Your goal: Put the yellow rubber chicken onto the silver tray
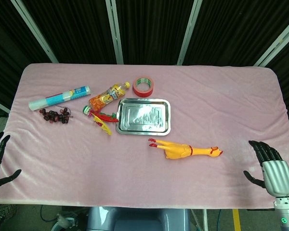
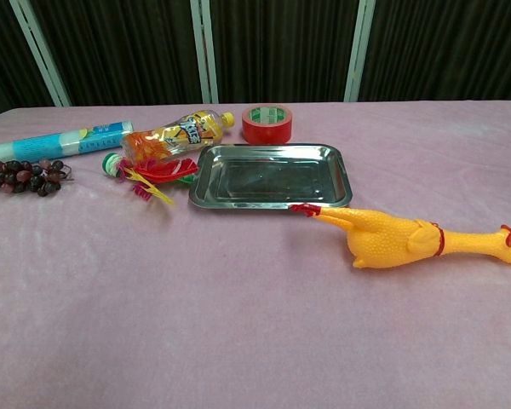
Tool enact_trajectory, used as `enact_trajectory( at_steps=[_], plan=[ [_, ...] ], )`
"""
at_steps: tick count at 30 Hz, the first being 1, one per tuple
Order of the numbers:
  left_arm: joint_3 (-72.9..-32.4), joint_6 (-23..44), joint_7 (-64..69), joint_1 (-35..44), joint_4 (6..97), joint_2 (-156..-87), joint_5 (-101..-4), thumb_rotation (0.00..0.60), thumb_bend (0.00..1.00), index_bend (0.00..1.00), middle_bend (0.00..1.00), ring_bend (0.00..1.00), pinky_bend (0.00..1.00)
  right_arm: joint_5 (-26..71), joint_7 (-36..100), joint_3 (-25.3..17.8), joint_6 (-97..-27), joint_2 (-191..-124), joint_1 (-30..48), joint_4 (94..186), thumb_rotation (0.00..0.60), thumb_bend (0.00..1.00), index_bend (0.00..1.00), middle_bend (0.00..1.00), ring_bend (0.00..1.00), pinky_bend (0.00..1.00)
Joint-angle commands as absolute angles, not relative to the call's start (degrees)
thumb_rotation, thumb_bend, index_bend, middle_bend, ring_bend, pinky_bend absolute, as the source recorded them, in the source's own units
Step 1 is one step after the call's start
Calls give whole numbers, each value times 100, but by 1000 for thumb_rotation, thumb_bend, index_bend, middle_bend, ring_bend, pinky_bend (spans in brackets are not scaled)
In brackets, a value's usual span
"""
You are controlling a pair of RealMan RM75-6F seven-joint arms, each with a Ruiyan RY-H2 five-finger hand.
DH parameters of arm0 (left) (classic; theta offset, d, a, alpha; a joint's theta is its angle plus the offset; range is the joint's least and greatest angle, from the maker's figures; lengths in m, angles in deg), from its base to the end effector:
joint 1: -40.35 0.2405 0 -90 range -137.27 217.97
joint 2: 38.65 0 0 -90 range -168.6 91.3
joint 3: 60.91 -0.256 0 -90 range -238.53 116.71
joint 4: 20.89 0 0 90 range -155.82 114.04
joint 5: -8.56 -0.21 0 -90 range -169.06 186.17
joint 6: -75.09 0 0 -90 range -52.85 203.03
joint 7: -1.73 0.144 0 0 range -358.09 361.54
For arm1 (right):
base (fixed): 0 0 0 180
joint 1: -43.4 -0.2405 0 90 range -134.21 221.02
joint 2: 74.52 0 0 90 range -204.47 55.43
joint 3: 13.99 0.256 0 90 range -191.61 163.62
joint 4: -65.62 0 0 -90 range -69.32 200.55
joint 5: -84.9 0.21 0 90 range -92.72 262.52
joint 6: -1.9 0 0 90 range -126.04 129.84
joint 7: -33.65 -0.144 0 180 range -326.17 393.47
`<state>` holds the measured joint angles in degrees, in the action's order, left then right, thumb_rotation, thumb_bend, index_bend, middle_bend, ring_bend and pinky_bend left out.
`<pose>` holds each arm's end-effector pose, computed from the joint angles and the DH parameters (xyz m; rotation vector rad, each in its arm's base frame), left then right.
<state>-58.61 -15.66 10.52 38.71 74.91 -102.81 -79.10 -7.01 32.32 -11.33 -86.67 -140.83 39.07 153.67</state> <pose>-0.3002 0.1607 0.1639 -1.3571 -0.7919 -0.8605 -0.3072 -0.1773 0.1550 1.4378 -0.8154 0.9783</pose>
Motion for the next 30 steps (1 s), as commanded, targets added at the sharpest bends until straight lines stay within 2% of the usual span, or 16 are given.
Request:
enact_trajectory(
  at_steps=[1, 8, 24, 30],
  plan=[
    [-5865, -1552, 1053, 3872, 7517, -10267, -7901, 600, 91, 37, 0, 0, 29, -726, 3229, -1127, -8664, -14069, 3887, 15393, 600, 212, 126, 177, 156, 222],
    [-5878, -1462, 1102, 3863, 7651, -10184, -7838, 600, 91, 37, 0, 0, 29, -941, 3238, -1147, -8357, -14001, 3619, 15561, 600, 212, 126, 177, 156, 222],
    [-5818, -1301, 1130, 3773, 7788, -10079, -7727, 600, 91, 37, 0, 0, 29, -901, 3601, -1046, -6617, -14331, 2395, 15500, 600, 212, 125, 177, 156, 222],
    [-5803, -1223, 1137, 3721, 7798, -10071, -7703, 600, 91, 37, 0, 0, 29, -760, 3813, -1069, -6112, -14637, 2087, 15316, 600, 212, 171, 177, 156, 222]
  ],
)
